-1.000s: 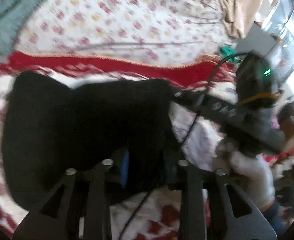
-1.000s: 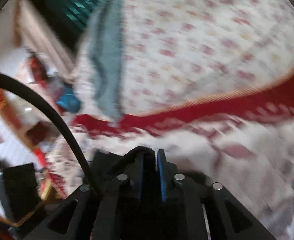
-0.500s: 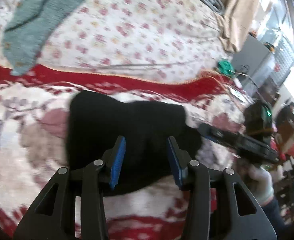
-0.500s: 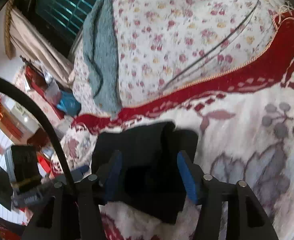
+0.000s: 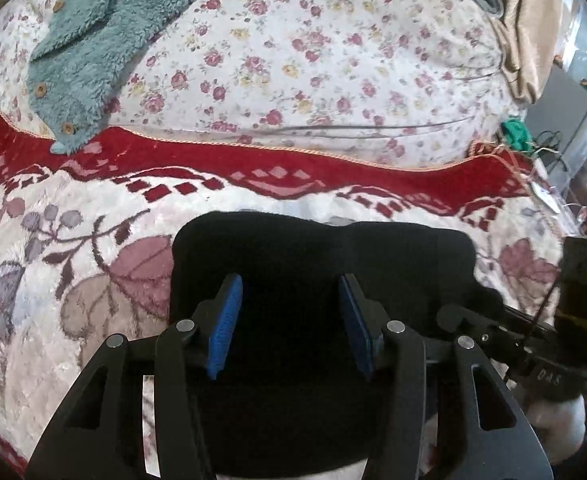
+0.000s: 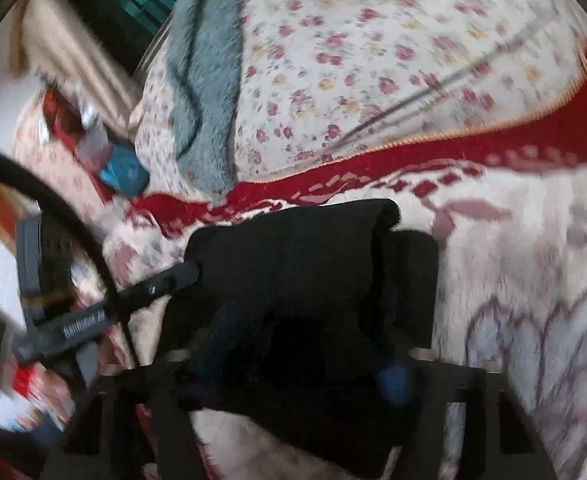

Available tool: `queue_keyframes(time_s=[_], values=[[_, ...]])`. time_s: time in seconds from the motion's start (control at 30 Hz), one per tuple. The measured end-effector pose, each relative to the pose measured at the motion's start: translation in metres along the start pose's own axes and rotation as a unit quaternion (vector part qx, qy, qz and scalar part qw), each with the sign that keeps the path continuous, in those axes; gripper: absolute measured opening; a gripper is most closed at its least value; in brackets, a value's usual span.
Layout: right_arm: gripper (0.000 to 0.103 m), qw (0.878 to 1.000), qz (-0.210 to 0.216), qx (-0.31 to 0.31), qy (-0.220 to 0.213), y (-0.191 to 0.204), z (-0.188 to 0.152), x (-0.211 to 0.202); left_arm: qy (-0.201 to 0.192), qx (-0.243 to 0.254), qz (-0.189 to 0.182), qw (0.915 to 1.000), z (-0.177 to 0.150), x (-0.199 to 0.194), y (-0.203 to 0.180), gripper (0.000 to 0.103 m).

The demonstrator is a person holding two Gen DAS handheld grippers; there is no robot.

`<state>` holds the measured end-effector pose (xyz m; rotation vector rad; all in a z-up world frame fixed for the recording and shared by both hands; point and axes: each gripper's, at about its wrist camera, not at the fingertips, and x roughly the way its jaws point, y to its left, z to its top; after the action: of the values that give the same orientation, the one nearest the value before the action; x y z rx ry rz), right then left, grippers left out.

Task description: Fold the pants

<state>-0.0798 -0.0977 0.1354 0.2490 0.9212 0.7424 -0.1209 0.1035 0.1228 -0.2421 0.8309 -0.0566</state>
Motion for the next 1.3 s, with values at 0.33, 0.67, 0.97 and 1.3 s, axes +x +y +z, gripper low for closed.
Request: queue_keyframes(time_s=[0.33,0.67,0.97,1.3], values=[[0.013,0.999,0.009,-0.020,-0.030,0.003,0.003,-0.027,-0.001,0.025,-0.025,0.9994,0.002,-0.009,-0.021,0.049],[0.015,1.000,-0.008,0.011,-0.014,-0.015,-0.007,-0.020,0.008,0.021,0.014,0.9996,-0.008,-0.004,-0.027,0.049],[0.033,0.999,-0.042,0.001,-0.010,-0.007,-0.007,-0.032,0.001,0.020,0.025,0.9995,-0.008,-0.003,-0.029,0.049],[0.044,0.997,-0.061,0.027,-0.051,-0.016,-0.005,-0.071,0.009,0.006,0.014,0.9998,-0.009,-0.011,-0.025,0.049]])
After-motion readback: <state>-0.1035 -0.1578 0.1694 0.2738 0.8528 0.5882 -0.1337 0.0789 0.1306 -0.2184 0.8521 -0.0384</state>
